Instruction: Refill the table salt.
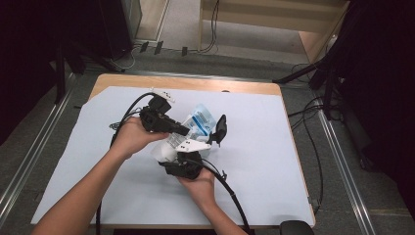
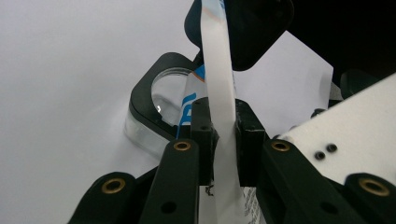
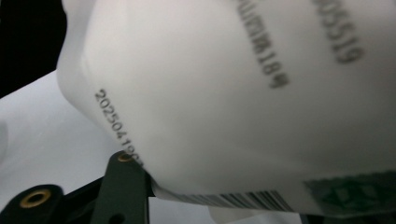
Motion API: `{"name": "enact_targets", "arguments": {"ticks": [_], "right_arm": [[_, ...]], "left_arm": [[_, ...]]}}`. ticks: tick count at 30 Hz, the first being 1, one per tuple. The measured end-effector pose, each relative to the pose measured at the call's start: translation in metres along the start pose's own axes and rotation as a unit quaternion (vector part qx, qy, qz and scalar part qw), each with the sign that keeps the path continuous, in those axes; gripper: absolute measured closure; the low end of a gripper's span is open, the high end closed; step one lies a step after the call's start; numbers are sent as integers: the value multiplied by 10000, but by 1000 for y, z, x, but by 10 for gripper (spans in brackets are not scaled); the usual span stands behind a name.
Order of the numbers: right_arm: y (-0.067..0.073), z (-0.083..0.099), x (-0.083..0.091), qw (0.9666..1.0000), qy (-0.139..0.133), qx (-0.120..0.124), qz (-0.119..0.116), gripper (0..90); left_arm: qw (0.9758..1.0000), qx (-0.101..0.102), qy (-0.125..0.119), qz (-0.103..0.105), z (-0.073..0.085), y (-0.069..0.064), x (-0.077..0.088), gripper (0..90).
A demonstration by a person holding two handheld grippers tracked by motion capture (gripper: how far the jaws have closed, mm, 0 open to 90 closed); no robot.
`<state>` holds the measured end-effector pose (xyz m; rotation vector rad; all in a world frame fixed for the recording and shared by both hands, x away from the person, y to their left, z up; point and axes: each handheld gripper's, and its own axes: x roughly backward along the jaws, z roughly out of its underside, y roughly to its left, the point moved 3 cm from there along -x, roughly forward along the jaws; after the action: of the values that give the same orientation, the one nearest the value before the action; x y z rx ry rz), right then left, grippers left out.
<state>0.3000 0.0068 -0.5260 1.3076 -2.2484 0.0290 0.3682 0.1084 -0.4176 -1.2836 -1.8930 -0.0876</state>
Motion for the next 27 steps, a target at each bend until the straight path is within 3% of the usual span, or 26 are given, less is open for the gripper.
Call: {"name": "enact_targets", "arguments": {"ticks": [3,10,17,22,27], "right_arm": [[1,0,-1,10000,2,86,28,498],[-2,-2,-1,9999,18,-139,-92,537],[1,-3,-3,9999,80,44,-46,513],[-1,-5,-3,9998,47,-175,-115,561],[-1,-4,-4,9998,61,-162,-89,563]], "left_arm": [[10000,29,-18,6,0,0,-1,829],[9999,110,-22,-38,-1,2,-2,828],[9998,167,-29,-81,-2,3,-3,830],[9998,160,-57,-86,-2,3,-2,828],[9998,165,-21,-87,-1,4,-2,823]]}}
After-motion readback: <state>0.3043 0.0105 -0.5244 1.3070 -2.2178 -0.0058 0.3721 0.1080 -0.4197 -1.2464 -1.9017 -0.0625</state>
